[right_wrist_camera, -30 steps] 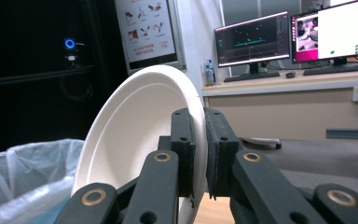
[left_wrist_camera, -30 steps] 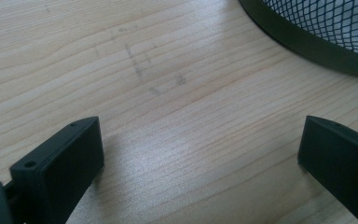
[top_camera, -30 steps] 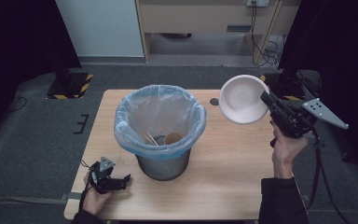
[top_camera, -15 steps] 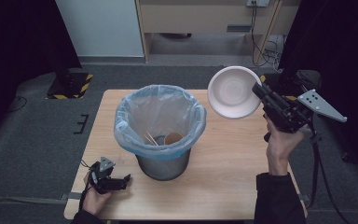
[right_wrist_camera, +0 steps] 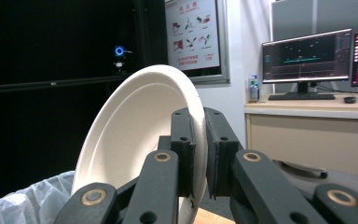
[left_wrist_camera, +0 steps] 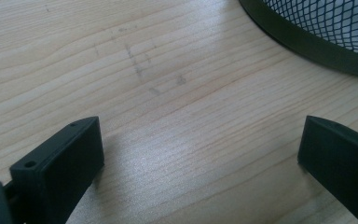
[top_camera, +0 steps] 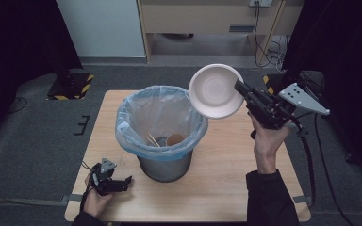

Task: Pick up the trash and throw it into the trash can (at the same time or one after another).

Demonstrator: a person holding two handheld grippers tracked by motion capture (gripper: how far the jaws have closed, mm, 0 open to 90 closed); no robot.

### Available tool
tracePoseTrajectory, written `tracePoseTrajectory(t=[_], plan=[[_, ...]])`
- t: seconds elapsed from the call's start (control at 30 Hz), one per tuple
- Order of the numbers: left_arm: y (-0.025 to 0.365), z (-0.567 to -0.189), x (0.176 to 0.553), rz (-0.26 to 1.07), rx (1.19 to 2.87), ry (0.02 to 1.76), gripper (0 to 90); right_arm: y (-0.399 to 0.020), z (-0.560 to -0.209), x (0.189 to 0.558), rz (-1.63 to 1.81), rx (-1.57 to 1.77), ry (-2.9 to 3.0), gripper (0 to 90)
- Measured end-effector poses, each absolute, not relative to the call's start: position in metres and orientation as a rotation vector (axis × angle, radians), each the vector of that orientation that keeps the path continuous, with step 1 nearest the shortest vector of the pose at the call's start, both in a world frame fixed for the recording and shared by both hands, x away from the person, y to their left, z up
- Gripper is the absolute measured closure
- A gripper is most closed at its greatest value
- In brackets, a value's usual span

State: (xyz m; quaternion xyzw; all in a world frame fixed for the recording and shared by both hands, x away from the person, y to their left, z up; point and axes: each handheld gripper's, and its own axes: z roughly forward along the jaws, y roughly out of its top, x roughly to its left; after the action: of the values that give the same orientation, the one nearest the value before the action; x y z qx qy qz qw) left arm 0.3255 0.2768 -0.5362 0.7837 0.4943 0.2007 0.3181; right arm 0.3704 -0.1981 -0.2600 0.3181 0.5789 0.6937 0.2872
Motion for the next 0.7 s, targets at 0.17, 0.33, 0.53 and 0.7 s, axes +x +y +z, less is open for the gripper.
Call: tracePoseTrajectory(t=[0.17,0.33,0.53,0.7], plan=[[0.277,-0.536,0.325,0.528,2.061,1.3,0.0,-0.181,-0.262,0.375,1.861,0.836,1.578,83.7],[0.277,-0.536,0.325,0.528,2.061,1.301,0.0,-0.167,-0.266,0.38,1.87,0.835,1.607,83.7],[0.277,-0.536,0.325,0.528,2.062,1.3,0.0,-0.153,-0.267,0.384,1.887,0.829,1.625,83.7],[0.277,-0.536,0.325,0.528,2.061,1.301,0.0,-0.139,-0.271,0.388,1.886,0.824,1.655,83.7]])
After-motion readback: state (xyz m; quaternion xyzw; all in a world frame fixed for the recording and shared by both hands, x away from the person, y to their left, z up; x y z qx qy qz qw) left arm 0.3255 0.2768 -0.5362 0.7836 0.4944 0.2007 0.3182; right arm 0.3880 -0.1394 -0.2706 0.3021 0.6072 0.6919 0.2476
